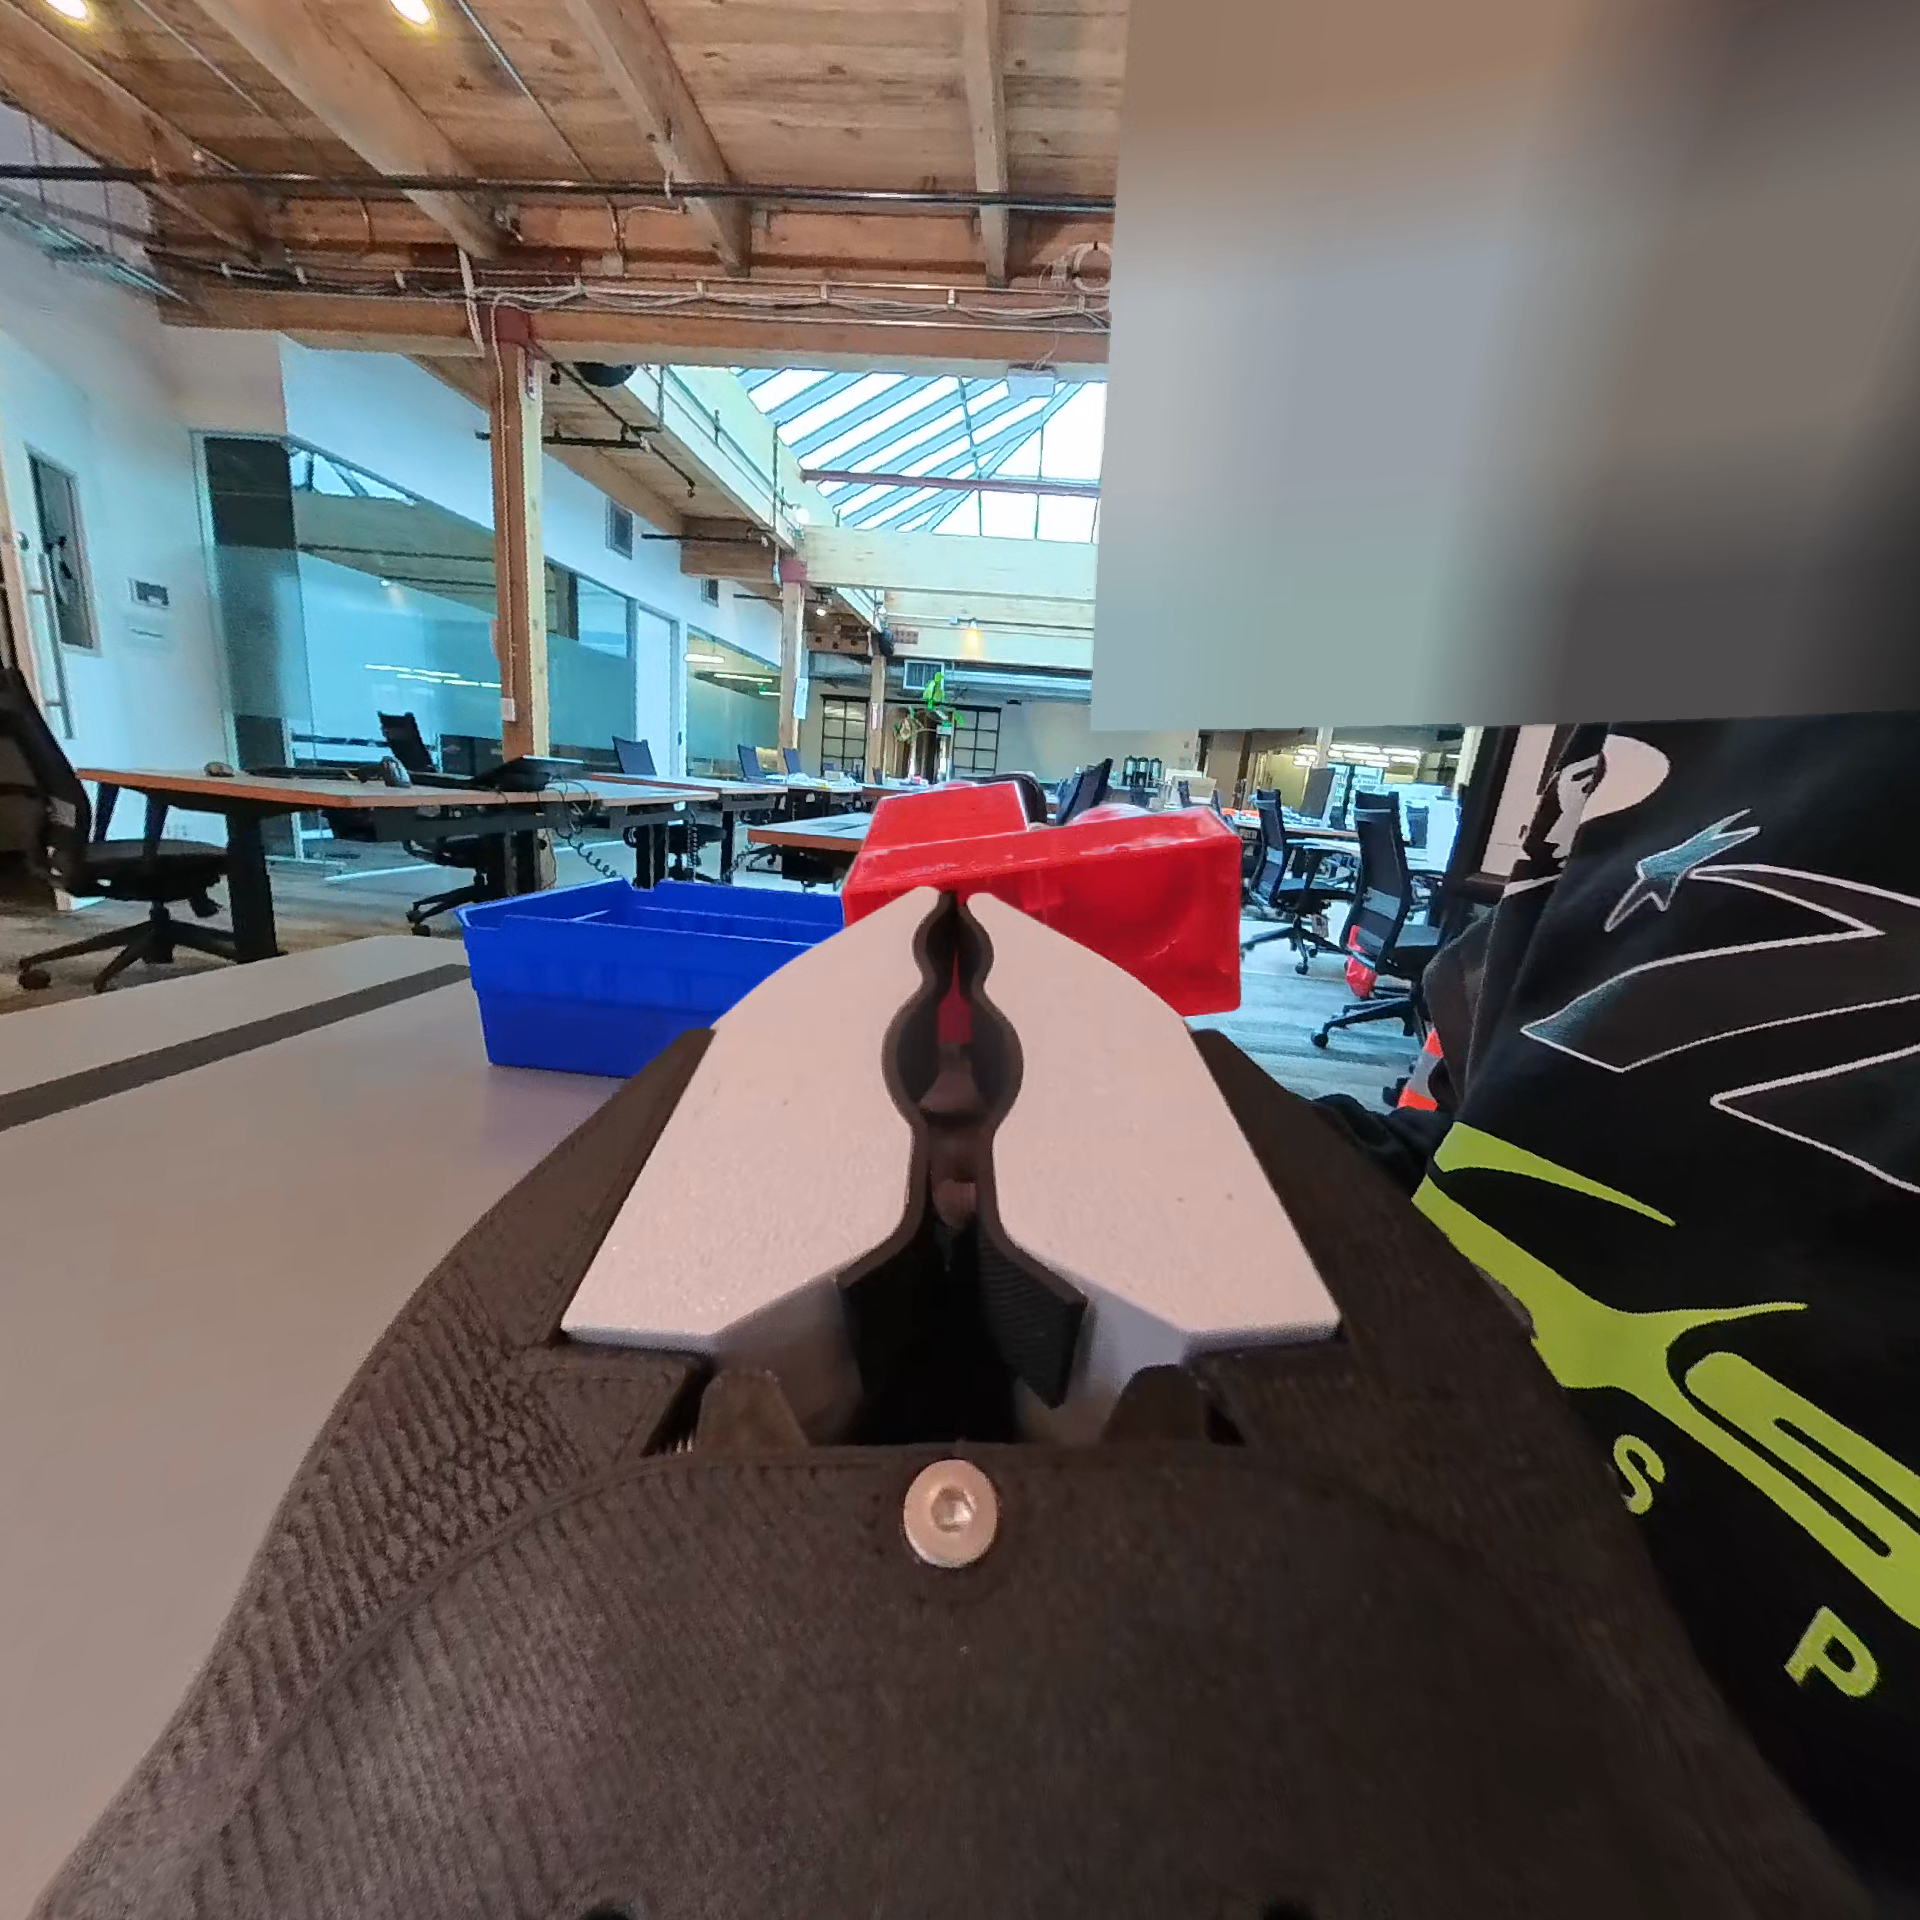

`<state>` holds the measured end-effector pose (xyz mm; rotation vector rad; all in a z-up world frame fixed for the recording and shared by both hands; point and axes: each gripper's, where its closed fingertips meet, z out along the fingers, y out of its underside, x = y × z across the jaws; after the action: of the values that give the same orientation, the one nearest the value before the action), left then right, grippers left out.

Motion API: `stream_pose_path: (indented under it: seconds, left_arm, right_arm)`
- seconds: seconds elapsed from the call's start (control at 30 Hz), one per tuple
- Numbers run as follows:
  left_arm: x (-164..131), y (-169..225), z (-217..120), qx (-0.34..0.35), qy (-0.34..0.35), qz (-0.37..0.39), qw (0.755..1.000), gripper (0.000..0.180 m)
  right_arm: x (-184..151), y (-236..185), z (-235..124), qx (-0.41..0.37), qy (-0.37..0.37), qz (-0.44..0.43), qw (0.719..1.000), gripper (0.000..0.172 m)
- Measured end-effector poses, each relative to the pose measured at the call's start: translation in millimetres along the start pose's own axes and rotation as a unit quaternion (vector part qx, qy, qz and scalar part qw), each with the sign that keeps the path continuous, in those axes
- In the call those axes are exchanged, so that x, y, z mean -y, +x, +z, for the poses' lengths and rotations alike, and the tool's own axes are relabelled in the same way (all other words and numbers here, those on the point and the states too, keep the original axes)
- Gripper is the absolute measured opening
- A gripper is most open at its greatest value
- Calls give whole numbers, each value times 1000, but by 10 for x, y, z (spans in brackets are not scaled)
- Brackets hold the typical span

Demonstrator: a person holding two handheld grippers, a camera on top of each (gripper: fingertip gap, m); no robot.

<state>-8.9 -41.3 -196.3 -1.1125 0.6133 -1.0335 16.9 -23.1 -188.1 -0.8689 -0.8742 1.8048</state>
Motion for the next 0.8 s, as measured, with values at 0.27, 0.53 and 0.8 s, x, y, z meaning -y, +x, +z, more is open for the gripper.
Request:
stream_pose_path:
  seconds: [0.27, 0.53, 0.8]
  left_arm:
    - [-4, 1, 3, 0, 10, -9, 1000, 0]
    - [-30, -246, -89, 74, -8, 13, 997, 34]
    - [-303, -847, -327, 265, -145, 95, 948, 98]
  right_arm:
    - [-13, -1, -11, -7, -3, 4, 1000, 31]
    - [296, 216, -207, -90, 0, -36, 995, 31]
    - [1509, 780, -1639, -473, -165, -195, 843, 31]
